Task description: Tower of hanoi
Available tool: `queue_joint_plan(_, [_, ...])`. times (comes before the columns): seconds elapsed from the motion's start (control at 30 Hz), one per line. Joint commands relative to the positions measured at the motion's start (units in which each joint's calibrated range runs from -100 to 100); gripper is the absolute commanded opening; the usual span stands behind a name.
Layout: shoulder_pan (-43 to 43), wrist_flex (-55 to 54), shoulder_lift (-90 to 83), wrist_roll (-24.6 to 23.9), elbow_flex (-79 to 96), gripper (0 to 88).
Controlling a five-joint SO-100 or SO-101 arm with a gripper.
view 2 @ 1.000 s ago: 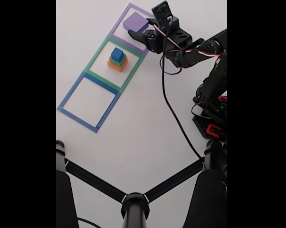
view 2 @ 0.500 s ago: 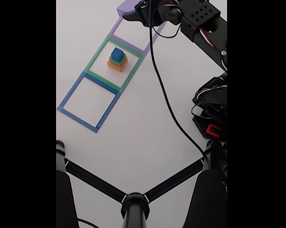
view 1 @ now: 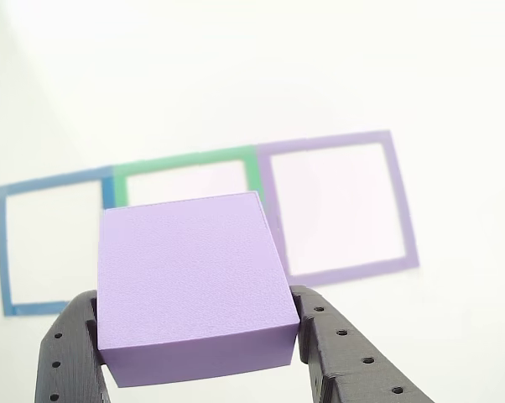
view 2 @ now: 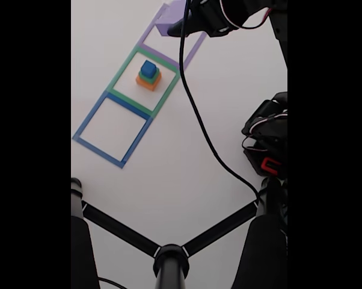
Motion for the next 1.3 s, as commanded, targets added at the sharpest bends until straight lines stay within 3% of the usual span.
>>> queue_joint_plan(0.0, [-5.4,1.2,-3.6,0.0,-2.2,16.2])
queue_joint_plan(0.37, [-16.0,1.2,-5.4,0.0,0.0,16.9])
queue_joint_plan(0.63, [-21.8,-2.0,-7.3,0.0,13.2,17.5])
queue_joint_plan(0.93, [-25.2,-30.1,-15.7,0.0,49.8,16.4])
queue_joint_plan(1.27, [-24.0,-73.2,-12.9,0.0,80.8,16.3])
